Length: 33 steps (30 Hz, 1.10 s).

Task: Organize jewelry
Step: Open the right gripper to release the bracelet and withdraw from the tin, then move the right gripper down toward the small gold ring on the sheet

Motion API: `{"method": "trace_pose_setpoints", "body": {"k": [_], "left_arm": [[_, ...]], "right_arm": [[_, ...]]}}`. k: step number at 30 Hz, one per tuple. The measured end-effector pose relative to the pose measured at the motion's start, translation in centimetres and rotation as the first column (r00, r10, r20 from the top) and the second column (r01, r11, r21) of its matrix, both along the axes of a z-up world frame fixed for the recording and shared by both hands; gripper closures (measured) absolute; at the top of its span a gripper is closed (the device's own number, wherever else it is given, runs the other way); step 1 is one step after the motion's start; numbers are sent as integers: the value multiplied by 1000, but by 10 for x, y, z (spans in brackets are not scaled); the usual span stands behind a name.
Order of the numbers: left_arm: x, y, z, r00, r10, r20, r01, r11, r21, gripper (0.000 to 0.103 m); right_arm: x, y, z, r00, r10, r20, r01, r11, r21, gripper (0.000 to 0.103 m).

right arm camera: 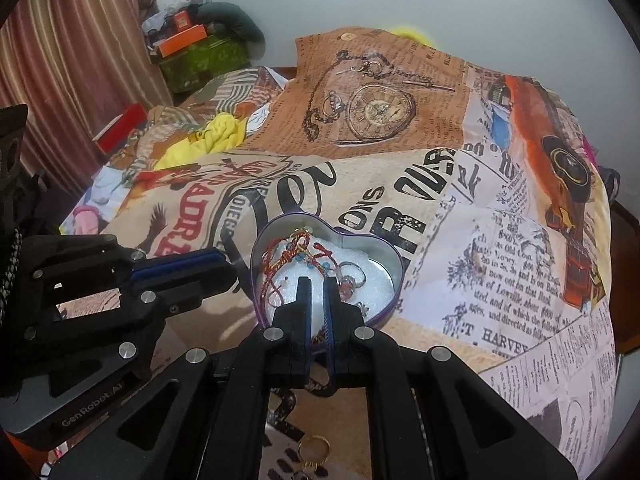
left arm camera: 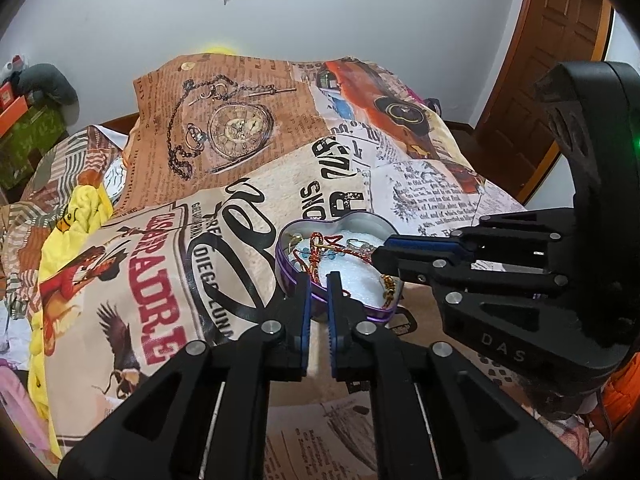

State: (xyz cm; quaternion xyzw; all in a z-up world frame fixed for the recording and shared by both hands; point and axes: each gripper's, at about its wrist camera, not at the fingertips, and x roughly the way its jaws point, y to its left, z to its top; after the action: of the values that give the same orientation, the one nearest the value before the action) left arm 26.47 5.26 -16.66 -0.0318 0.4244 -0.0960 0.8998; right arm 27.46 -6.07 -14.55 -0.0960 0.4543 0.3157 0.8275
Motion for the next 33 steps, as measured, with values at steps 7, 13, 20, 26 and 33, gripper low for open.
{"method": "trace_pose_setpoints", "body": {"k": [7,13,20,26,33], "left_arm": [[-11,-3,16,1000,3,20,-3,1000,7,89],[-25,-10,34,999,0,50,-1,1000,11,79],[-42,-23,48,997,-20,69,19,1000,22,73],[-55,-35,45,997,-50,51,50,999,15,70],[-67,-48,27,997,-78,3,78,997,-1,70]], "right_arm": [[-12,-15,21,999,-36,42,35,999,18,77],[-27,-31,38,995,-62,72,60,998,31,76],[-43,-53,53,989,-96,112,92,995,35,76],[-57,-74,54,985,-125,115,123,992,27,76],[-66,-86,39,986,-149,77,148,989,15,63]]}}
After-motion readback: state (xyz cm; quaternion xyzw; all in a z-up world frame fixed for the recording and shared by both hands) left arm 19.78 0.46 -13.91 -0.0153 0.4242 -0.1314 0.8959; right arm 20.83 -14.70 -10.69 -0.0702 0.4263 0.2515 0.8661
